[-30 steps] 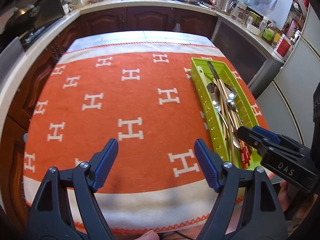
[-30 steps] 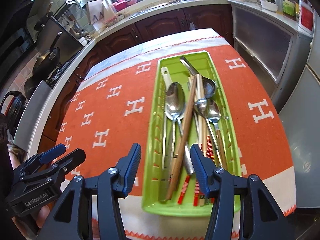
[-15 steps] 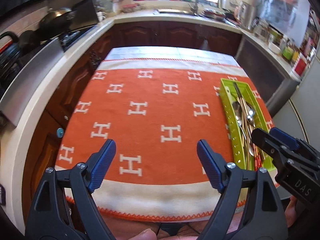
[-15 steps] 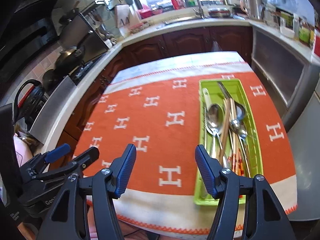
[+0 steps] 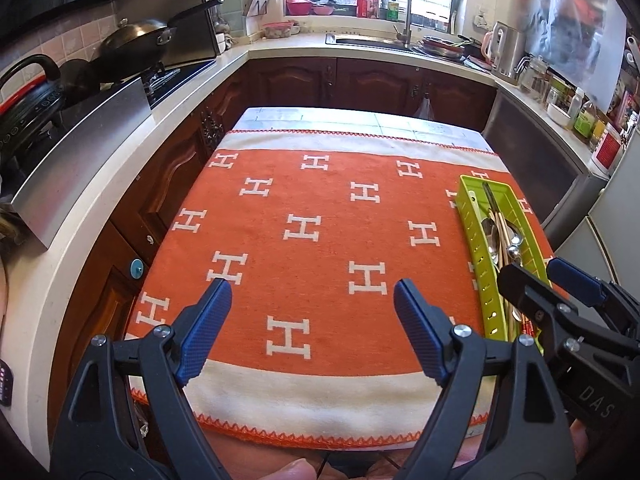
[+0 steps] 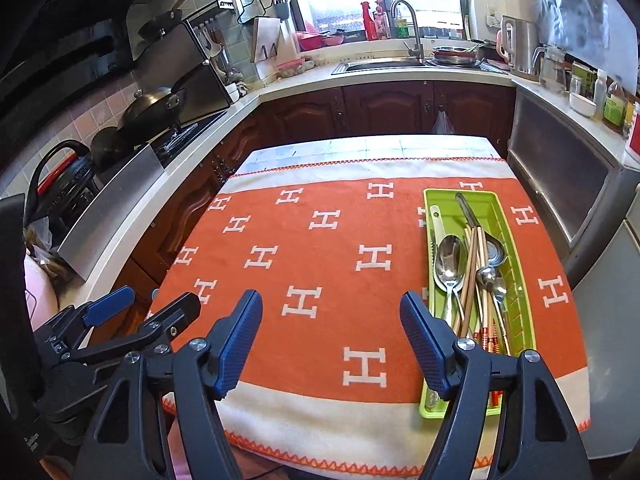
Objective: Organize utensils
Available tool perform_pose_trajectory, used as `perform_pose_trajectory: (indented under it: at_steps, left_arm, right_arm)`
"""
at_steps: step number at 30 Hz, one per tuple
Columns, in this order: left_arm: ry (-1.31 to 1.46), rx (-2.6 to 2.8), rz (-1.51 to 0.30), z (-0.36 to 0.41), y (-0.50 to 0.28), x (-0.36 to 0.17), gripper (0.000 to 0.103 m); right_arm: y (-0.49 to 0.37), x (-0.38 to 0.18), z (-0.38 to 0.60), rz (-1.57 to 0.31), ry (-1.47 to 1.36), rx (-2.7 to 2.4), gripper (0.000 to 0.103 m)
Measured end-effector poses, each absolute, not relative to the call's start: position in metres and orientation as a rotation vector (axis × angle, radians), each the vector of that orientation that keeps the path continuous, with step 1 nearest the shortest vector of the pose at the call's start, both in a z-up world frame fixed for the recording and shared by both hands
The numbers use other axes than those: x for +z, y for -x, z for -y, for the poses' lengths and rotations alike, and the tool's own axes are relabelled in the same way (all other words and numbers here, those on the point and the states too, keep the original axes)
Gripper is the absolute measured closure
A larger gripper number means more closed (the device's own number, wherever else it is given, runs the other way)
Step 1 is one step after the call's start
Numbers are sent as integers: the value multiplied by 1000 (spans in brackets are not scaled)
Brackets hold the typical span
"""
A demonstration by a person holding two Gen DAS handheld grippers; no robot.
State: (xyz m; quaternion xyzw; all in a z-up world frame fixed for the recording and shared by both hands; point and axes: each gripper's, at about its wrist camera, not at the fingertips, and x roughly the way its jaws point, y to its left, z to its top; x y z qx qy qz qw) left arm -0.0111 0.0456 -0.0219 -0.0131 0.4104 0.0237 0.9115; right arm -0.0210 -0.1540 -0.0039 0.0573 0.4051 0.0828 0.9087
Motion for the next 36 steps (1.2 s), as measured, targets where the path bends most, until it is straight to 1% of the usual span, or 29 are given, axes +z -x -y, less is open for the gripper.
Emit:
perform_pose_trajectory:
  at_steps: [12,36]
  left_arm:
    - [34,53,-850,-48,9,-28,22]
    - [33,52,-849,-45,14,-29,22]
  right_arm:
    - [13,-18,158,-875,-135,172,31]
    - [17,-22,160,-876,-147,164,31]
